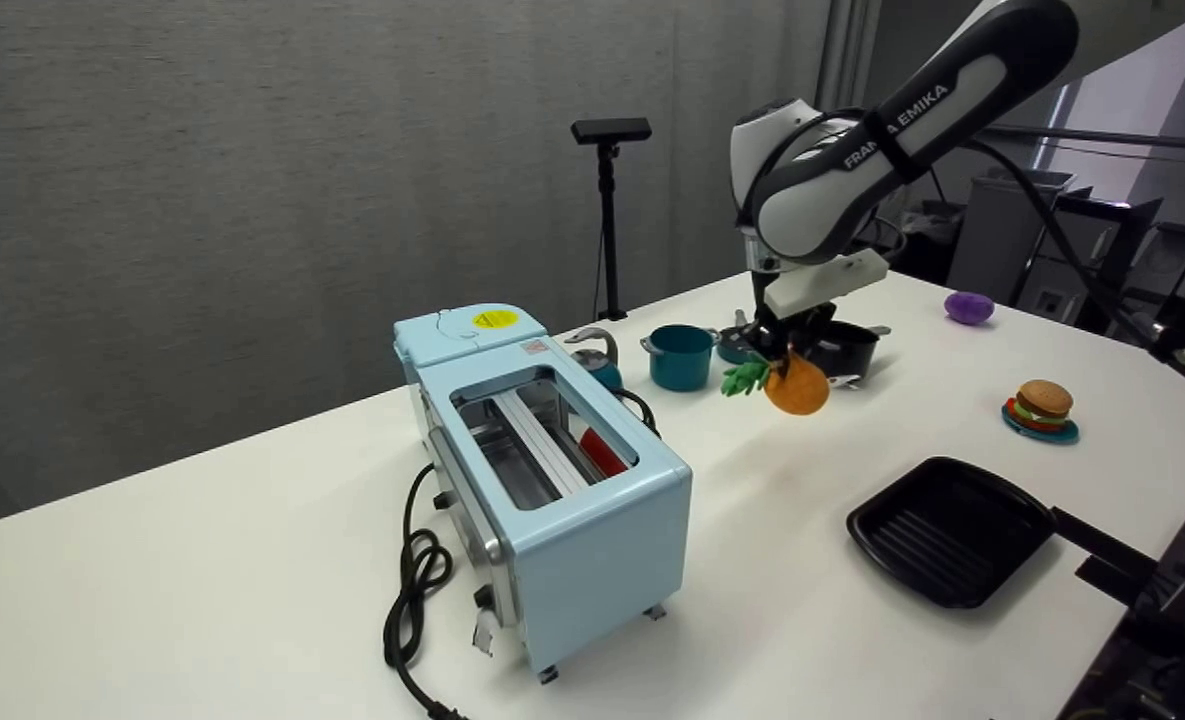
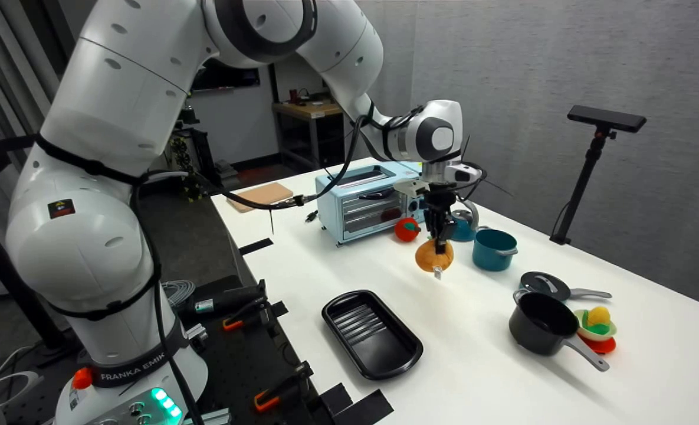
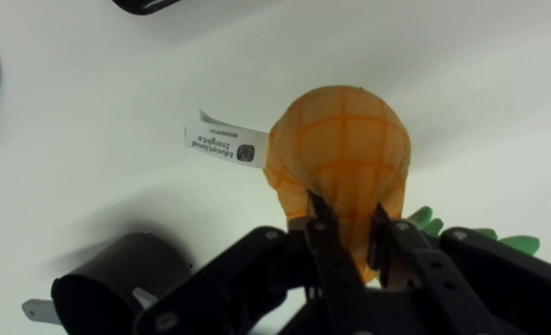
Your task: Move the pineapple plushy backwards
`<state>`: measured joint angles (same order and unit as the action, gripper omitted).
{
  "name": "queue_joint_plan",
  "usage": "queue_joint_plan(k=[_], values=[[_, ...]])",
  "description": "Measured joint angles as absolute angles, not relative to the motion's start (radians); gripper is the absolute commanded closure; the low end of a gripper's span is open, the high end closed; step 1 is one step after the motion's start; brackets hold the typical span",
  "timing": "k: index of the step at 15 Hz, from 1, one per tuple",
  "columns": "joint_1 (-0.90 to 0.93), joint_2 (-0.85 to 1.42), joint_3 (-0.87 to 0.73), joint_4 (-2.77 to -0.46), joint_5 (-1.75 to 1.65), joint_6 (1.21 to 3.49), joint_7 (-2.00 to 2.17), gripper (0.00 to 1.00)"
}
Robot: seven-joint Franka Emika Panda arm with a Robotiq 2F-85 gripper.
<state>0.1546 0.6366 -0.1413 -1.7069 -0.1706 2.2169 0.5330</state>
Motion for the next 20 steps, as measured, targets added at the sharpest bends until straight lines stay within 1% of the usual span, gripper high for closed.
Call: queue_joint_plan(k=[3, 11, 19, 20], values=[[0.148, 0.637, -0.144, -1.673, -0.117, 2.176, 0.605, 0.95], [0.142, 0.650, -0.152, -1.601, -0.105, 2.212, 0.774, 0.95], [0.162, 0.744, -0.133, -1.459, -0.105, 2.204, 0.838, 0.95], [0.163, 0.757, -0.133, -1.440, -0.105, 2.200, 0.839, 0.73]])
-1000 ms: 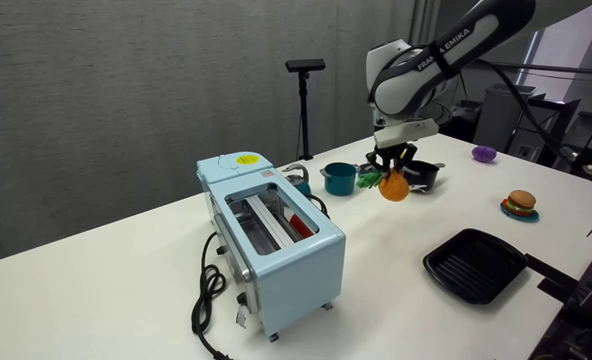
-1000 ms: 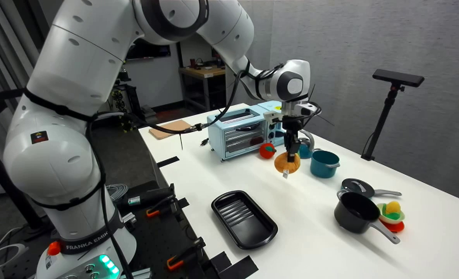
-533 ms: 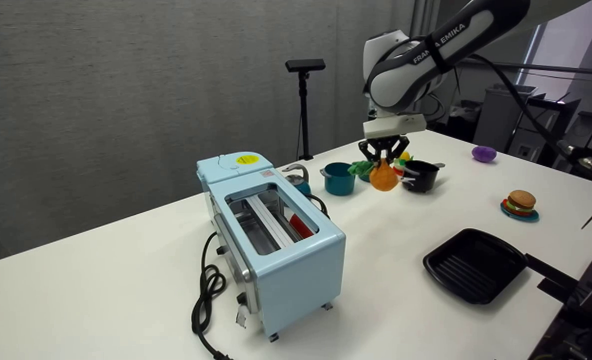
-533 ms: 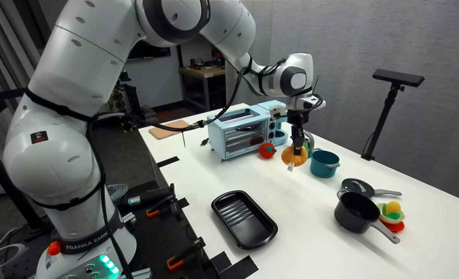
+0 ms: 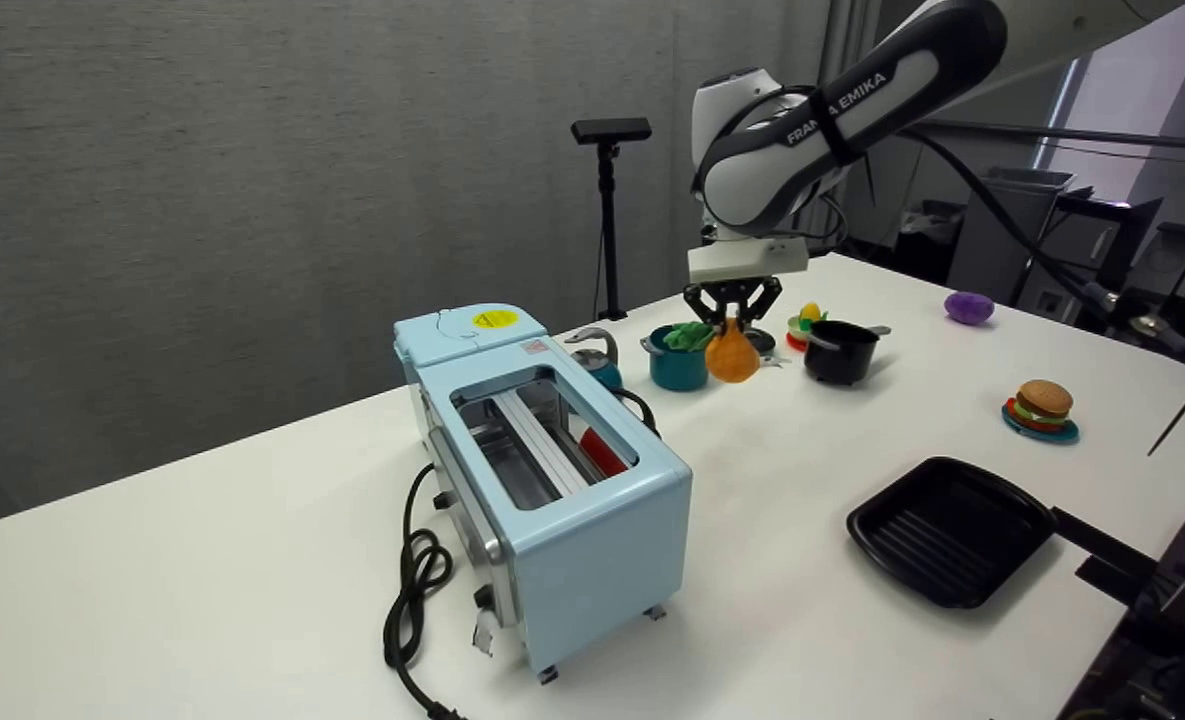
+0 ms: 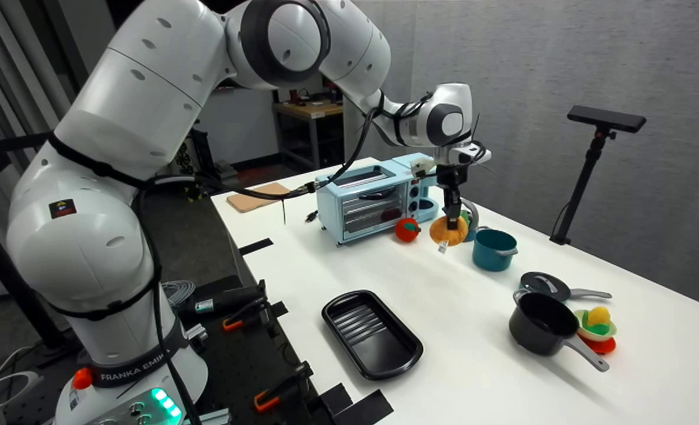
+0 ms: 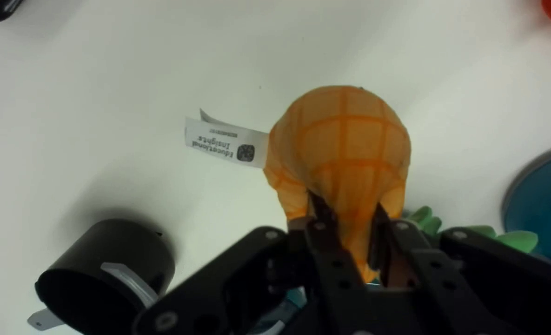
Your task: Move the pineapple plushy backwards
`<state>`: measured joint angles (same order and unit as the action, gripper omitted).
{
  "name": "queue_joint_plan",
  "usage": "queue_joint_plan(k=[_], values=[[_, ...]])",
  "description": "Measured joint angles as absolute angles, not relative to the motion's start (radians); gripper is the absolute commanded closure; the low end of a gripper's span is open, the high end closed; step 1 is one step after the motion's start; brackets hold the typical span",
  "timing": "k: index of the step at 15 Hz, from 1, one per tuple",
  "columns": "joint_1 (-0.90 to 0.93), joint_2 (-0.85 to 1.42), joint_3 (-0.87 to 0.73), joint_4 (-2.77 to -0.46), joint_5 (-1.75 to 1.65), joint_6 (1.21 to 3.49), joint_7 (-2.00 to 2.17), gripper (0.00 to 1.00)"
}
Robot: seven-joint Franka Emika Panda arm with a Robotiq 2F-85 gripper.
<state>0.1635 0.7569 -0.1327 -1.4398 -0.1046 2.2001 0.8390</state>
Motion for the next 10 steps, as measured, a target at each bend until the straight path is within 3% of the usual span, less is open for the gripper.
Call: queue_joint_plan(k=[1, 6, 8, 10], values=[[0.164, 0.767, -0.132, -1.423, -0.105, 2.197, 0.839, 0.55], [0.163, 0.803, -0.132, -1.376, -0.105, 2.189, 0.839, 0.16], [0.162, 0.807, -0.132, -1.371, -0.105, 2.186, 0.839, 0.02], [0.161, 0.809, -0.133, -1.368, -0.105, 2.181, 0.837, 0.00]])
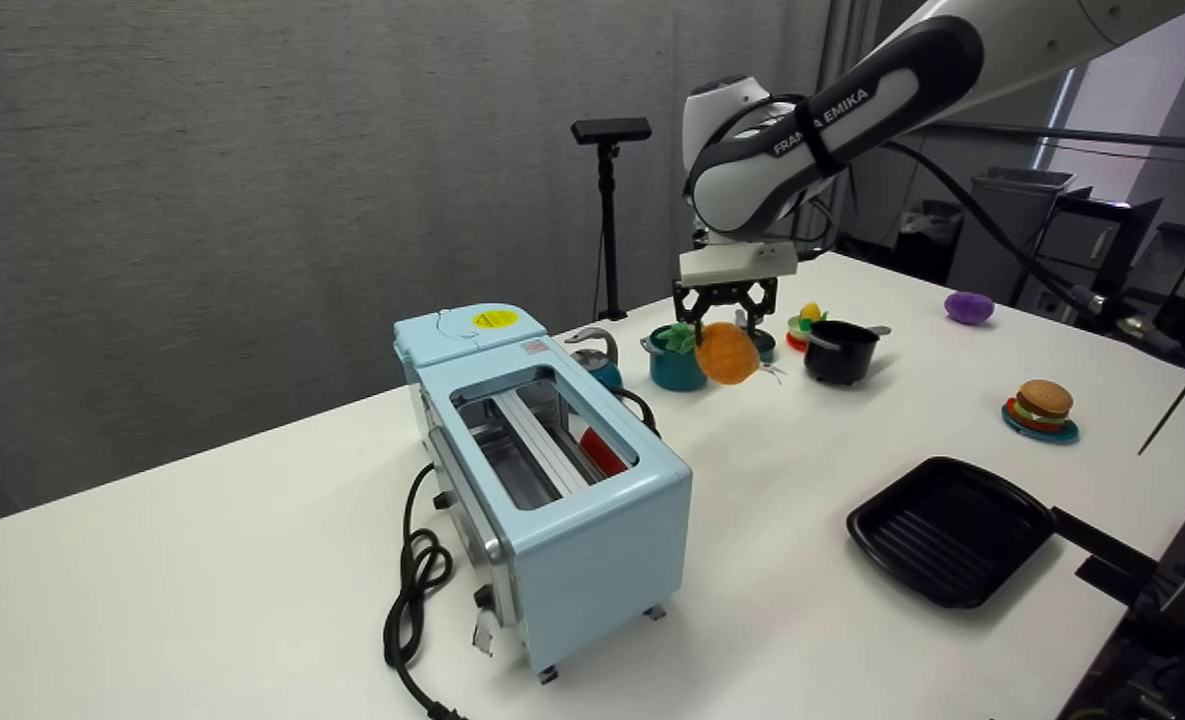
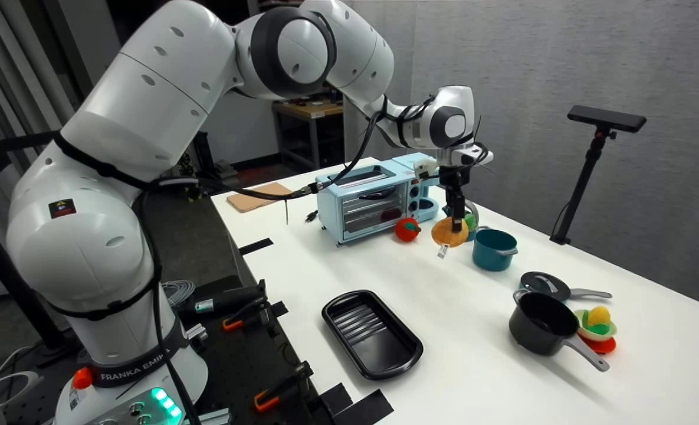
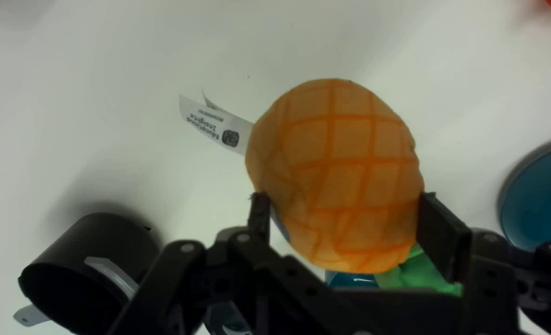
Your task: Move the pineapple plushy backwards
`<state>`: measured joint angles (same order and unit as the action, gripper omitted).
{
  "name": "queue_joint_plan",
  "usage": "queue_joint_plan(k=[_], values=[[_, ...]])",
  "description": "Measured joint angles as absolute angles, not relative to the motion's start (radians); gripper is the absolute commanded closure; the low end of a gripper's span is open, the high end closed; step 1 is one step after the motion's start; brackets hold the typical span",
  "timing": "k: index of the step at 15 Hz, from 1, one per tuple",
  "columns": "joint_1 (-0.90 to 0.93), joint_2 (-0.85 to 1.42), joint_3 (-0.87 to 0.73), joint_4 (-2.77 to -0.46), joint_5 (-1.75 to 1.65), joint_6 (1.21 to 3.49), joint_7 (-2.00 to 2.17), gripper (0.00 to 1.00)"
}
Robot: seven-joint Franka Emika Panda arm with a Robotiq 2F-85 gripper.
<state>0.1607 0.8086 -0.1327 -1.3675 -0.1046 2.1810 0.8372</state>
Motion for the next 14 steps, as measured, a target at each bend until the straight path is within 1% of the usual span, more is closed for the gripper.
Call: queue_joint_plan(k=[14], values=[[0.142, 0.810, -0.141, -1.343, -0.105, 2.140, 0.829, 0.00]])
